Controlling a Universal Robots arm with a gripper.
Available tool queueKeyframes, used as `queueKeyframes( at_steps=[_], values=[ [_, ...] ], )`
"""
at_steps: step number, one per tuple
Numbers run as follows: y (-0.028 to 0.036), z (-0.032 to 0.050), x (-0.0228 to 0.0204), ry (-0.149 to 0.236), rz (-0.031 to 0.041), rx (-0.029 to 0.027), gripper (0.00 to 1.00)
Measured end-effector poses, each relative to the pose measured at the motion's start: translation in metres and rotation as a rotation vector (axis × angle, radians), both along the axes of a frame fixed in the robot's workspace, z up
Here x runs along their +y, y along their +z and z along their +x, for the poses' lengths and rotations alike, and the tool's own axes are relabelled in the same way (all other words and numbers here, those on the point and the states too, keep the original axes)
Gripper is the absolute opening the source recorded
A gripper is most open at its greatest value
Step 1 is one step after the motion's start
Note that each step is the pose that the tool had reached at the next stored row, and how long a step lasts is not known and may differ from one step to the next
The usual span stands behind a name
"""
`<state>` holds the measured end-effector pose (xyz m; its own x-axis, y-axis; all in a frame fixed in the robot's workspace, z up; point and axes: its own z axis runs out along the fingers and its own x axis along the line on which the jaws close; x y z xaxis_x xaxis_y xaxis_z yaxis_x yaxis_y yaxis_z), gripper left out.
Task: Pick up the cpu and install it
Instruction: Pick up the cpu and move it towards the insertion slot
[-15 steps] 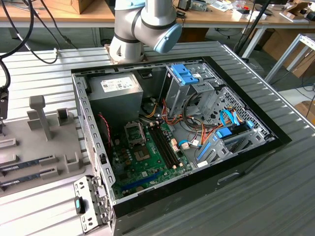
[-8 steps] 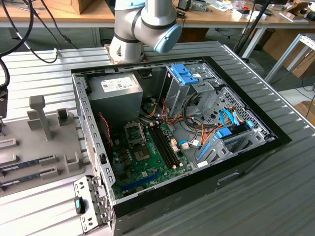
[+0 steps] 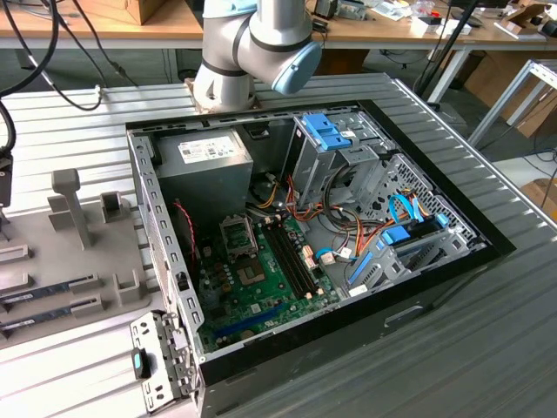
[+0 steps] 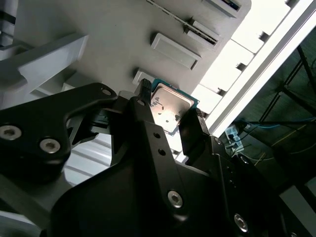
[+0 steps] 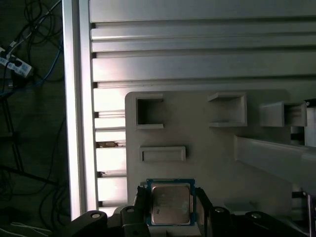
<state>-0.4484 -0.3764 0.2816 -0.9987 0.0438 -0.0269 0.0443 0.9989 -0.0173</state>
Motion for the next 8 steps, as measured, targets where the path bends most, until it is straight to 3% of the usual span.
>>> queueKeyframes(
  at_steps=[8],
  values=[
    [0.0046, 0.0000, 0.0000, 0.000, 0.0019, -0.0001, 0.47]
  ],
)
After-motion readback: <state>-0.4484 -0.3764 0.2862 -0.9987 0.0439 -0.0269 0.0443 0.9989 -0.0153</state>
